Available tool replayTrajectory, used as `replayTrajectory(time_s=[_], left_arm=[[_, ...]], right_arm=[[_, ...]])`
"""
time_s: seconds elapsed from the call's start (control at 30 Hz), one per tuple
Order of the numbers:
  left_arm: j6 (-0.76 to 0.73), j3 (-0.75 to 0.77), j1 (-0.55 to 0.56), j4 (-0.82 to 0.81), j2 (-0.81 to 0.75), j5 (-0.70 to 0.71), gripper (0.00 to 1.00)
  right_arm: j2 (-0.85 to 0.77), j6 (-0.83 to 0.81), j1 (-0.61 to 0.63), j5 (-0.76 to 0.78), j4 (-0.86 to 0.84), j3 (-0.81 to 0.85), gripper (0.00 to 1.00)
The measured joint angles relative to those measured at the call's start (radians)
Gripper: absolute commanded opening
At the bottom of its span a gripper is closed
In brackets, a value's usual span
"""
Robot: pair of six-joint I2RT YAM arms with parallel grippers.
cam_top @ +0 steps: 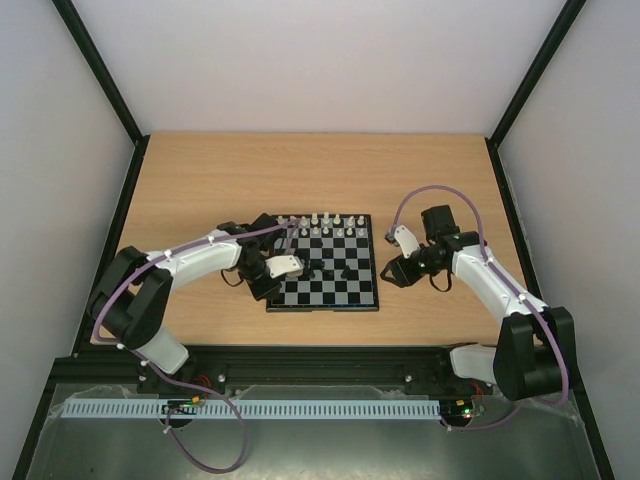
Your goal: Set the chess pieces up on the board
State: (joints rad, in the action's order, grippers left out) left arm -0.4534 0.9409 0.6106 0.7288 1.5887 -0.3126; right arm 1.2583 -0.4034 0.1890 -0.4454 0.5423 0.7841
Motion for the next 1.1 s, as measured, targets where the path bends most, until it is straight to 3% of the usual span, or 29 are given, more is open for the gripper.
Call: replayTrajectory(time_s=[0.23,0.9,1.1], left_arm=[[0.001,0.008,0.015,-0.002,0.02,-0.002,0.1],[-0.013,0.013,0.024,0.001,0.025,0.01,0.38],[-0.068,0.01,0.012,0.039,-0.069,0.016,0.42]], right_arm=[[0.0,0.0,0.0,0.0,-0.006,-0.017,0.47],[0.0,0.0,0.0,0.0,-0.008,-0.019,0.5],[0.033,0.001,0.0,-0.019,0.006,0.043,0.5]])
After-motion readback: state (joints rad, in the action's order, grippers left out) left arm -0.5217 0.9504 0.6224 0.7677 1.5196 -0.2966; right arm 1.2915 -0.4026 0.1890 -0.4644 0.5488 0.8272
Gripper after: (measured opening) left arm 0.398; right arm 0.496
